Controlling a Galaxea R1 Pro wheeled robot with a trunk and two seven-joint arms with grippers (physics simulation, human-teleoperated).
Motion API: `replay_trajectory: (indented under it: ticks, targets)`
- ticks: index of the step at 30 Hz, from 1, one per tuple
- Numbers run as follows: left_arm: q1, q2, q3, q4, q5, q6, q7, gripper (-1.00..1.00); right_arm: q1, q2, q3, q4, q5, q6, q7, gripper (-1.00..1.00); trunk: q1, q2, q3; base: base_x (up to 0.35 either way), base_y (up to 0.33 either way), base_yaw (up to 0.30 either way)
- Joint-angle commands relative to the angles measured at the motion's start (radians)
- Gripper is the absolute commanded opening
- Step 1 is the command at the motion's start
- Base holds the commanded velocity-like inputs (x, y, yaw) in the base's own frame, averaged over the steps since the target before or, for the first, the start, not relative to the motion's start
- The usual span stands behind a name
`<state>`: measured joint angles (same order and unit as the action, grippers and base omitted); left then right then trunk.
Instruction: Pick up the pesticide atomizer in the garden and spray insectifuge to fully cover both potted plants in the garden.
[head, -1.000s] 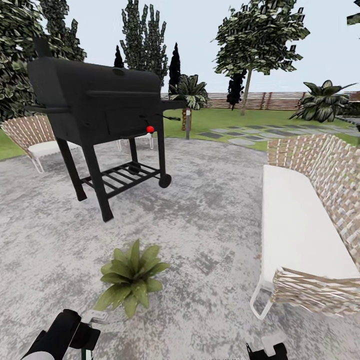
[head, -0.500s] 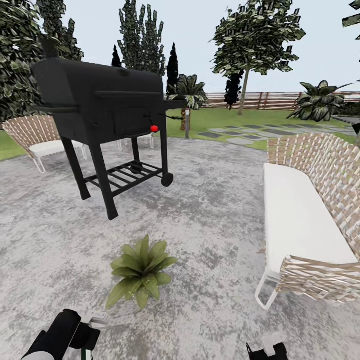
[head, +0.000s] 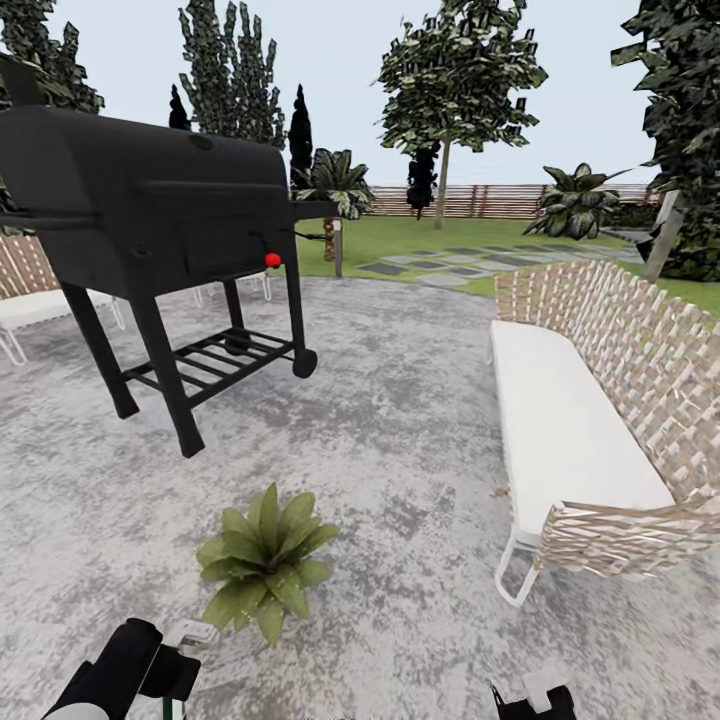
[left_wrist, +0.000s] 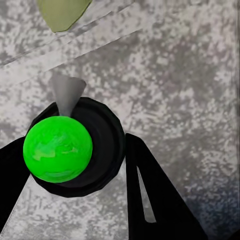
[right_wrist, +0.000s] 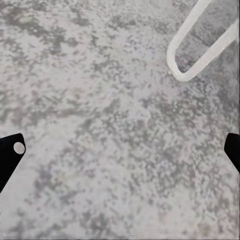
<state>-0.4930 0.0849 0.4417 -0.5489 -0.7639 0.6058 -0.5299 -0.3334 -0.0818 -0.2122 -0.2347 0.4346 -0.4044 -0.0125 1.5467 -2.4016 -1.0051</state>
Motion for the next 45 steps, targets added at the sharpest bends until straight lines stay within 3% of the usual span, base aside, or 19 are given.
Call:
replay_trajectory:
  ticks: [1,8,24,35,45]
  targets:
    - [0.0,-0.001,0.005,-0.002,-0.011,0.001,-0.01,-1.0,-0.001,0.0,-0.007,0.002,0.01,-0.004,-0.001,1.0,0.0,0.0,-0.001,-0.169,0.142,-0.299]
    - [-0.001,-0.001,0.005,-0.002,-0.012,0.003,-0.01,-1.0,-0.001,0.0,-0.007,0.002,0.01,-0.004,-0.001,1.0,0.0,0.0,-0.001,-0.213,0.232,-0.277]
    - [0.0,-0.002,0.006,-0.002,-0.008,0.002,-0.01,-1.0,-0.001,0.0,-0.007,0.002,0.011,-0.004,-0.001,1.0,0.0,0.0,-0.001,-0.01,0.33,-0.016]
    - [0.001,-0.001,0.003,-0.002,-0.012,0.003,-0.011,-1.0,-0.001,0.0,-0.007,0.002,0.011,-0.004,-0.001,1.0,0.0,0.0,0.005,-0.018,0.05,-0.229]
    - [0.001,-0.001,0.003,-0.002,-0.012,0.003,-0.01,-1.0,-0.001,0.0,-0.007,0.002,0.011,-0.004,-0.001,1.0,0.0,0.0,0.01,-0.136,0.26,-0.248]
